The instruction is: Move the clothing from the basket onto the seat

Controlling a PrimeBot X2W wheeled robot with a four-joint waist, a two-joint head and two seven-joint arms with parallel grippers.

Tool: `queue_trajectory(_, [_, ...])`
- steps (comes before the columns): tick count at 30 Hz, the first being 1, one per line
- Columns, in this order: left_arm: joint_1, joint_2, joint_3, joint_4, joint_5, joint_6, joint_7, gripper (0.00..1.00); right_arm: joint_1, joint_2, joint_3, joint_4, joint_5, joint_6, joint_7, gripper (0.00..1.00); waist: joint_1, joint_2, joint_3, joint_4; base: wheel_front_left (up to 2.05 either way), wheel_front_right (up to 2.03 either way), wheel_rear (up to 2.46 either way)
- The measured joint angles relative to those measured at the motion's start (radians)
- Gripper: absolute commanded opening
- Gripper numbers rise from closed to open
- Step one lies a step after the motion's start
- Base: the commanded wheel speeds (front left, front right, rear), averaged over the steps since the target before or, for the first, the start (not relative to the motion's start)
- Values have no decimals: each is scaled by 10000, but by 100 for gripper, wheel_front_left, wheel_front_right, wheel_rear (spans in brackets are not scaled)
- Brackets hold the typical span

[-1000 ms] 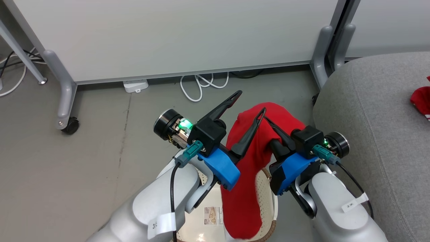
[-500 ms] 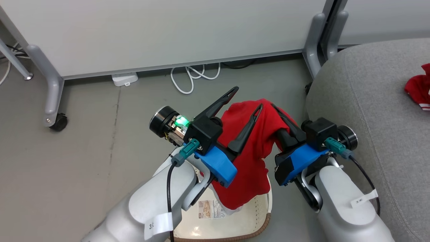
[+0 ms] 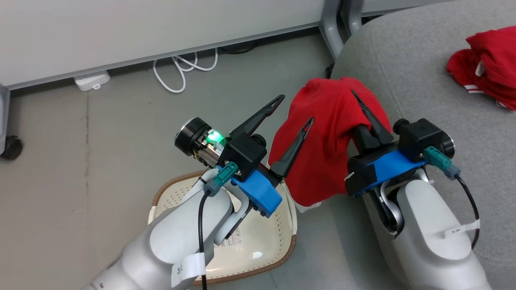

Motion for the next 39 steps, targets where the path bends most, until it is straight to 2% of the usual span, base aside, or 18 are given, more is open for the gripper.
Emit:
queue_trajectory(5, [-16, 75, -81, -13, 54, -12, 0, 100, 58, 2, -424, -385, 52, 0, 0, 0, 0, 0, 225, -472, 0, 0, 0])
queue_trajectory(12, [9, 203, -362, -54, 151, -86, 56, 100, 383, 2, -861, -1053, 153, 0, 0, 0, 0, 0, 524, -1468, 0, 0, 0])
queue_trajectory(23, [200, 196, -750, -29, 171, -222, 138, 100, 975, 0, -1350, -1538, 376, 0, 0, 0, 0, 0, 689, -2483, 0, 0, 0])
queue_trajectory(32, [238, 192, -821, 2, 155, -228, 132, 100, 1476, 0, -1592, -1747, 339, 0, 0, 0, 0, 0, 608, -2658, 0, 0, 0])
queue_trajectory(39, [227, 251, -736, -90, 130, -153, 119, 100, 1177, 0, -1737, -1900, 424, 0, 0, 0, 0, 0, 671, -2538, 0, 0, 0])
